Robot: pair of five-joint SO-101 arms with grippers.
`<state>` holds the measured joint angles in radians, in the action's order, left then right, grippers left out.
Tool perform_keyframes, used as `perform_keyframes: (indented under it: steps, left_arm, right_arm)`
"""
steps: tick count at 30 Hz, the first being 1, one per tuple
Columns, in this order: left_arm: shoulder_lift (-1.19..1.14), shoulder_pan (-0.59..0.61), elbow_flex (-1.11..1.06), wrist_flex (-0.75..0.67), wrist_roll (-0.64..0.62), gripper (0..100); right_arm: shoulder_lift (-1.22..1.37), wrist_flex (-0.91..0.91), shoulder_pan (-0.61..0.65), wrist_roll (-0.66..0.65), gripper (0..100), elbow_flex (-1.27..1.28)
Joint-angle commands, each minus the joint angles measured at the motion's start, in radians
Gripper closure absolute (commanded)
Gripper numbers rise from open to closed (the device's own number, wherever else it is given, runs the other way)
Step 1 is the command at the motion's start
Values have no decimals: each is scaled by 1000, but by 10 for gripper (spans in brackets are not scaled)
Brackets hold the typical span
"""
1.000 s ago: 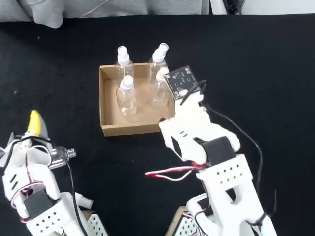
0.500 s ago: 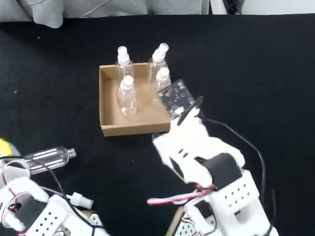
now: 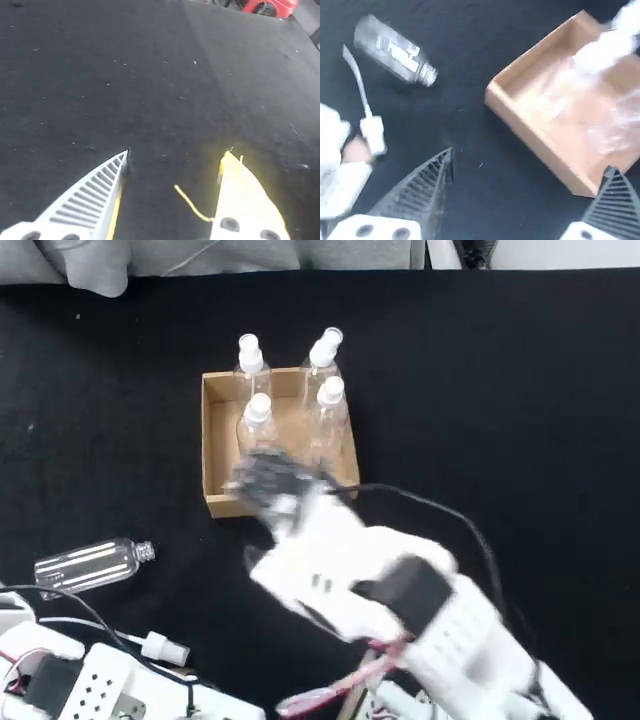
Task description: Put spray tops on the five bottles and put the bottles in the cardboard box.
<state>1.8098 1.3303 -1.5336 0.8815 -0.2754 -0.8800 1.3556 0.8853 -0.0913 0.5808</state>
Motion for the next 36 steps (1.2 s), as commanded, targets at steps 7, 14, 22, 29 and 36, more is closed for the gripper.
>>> perform_keyframes:
  steps: [7,14,22,29,36]
  left_arm:
    - [12,19,-35,-3,-2,734]
    - [12,21,-39,-3,-2,734]
    - [12,21,-39,-3,-2,734]
    - [12,21,-39,0,-2,734]
    - [12,41,-41,0,0,734]
  right_arm:
    - [269,0,181,-72,609,-160]
    - [371,-130,195,-186,609,-171]
    - [536,-193,215,-233,609,-282]
    - [723,-192,249,-307,609,-467]
    - [866,-195,281,-311,606,-581]
